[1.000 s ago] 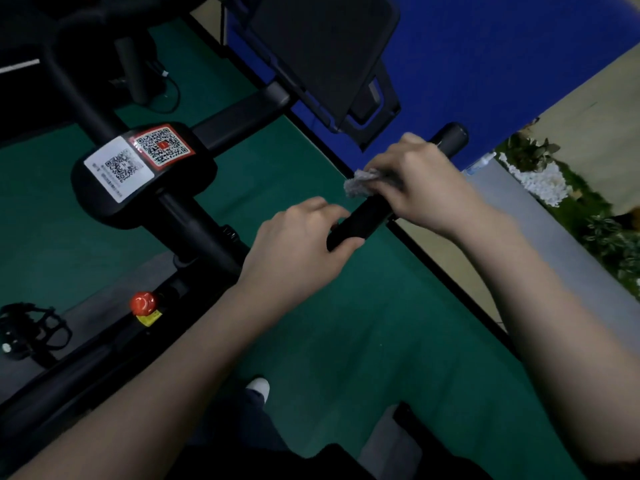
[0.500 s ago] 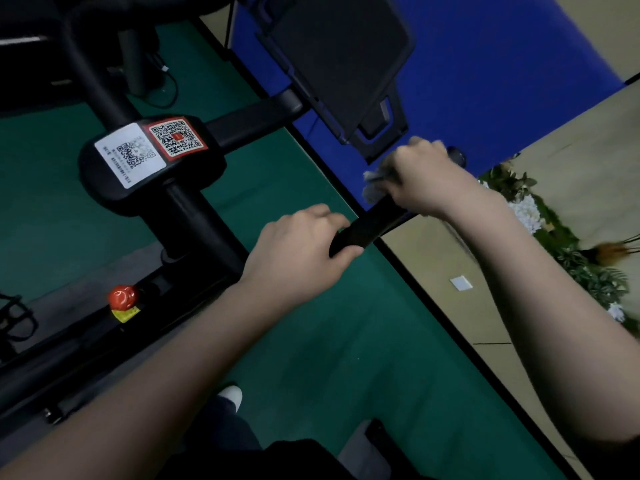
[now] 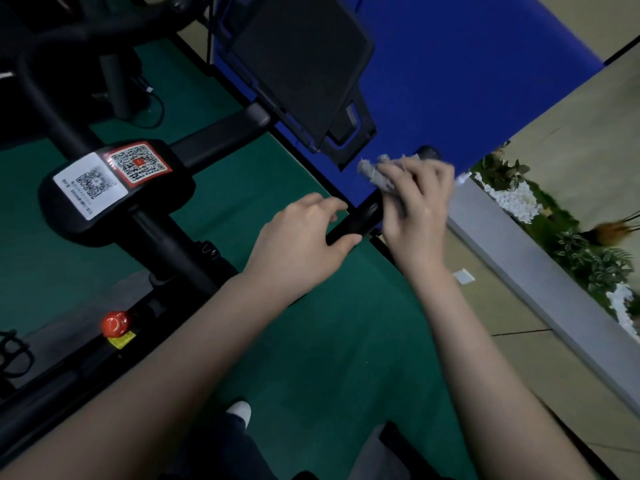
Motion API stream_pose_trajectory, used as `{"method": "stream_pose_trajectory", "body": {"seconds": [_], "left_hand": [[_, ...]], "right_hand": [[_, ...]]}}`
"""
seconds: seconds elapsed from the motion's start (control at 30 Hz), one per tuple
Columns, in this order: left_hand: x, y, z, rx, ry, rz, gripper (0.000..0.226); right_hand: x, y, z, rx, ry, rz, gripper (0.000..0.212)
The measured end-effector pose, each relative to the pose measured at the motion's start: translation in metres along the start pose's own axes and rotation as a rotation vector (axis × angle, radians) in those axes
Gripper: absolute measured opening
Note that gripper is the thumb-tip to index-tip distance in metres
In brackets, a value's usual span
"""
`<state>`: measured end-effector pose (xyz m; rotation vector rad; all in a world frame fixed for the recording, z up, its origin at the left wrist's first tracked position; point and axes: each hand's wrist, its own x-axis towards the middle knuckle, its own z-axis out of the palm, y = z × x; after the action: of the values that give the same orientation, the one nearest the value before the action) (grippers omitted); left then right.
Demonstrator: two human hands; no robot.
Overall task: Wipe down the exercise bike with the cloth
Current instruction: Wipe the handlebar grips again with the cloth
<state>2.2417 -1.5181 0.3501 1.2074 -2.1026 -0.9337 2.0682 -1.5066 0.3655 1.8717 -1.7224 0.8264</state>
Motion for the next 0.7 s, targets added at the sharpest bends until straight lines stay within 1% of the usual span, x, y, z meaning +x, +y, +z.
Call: {"method": "stream_pose_trajectory", "body": {"seconds": [0.07, 0.1, 0.2, 0.27, 0.37, 0.43, 0.57, 0.7], "left_hand": [[0.004, 0.001, 0.003, -0.010, -0.008, -0.001, 0.043], [0.005, 0.000, 0.005, -0.012, -0.011, -0.005, 0.041], [0.005, -0.002, 0.010, -0.034, -0.011, -0.015, 0.034], [0.004, -0.003, 0.011, -0.042, -0.011, -0.009, 0.034], [0.003, -0.004, 0.011, -0.028, -0.004, 0.009, 0.035], [0.003, -0.005, 0.011, -0.016, -0.003, 0.023, 0.036], [0.004, -0.005, 0.012, -0.009, -0.001, 0.030, 0.036], [0.005, -0.006, 0.012, 0.001, 0.005, 0.031, 0.036]], "right_hand": [[-0.016, -0.008, 0.010, 0.116, 0.145, 0.099, 0.030], [-0.021, -0.012, 0.014, 0.160, 0.192, 0.144, 0.031], [-0.031, -0.018, 0.021, 0.220, 0.289, 0.259, 0.030], [-0.030, -0.020, 0.024, 0.261, 0.373, 0.355, 0.033], [-0.027, -0.033, 0.029, 0.396, 0.491, 0.540, 0.031], [-0.033, -0.049, 0.033, 0.484, 0.528, 0.663, 0.033], [-0.049, -0.077, 0.032, 0.634, 0.536, 0.866, 0.037], [-0.042, -0.067, 0.037, 0.783, 0.621, 1.107, 0.028]]}}
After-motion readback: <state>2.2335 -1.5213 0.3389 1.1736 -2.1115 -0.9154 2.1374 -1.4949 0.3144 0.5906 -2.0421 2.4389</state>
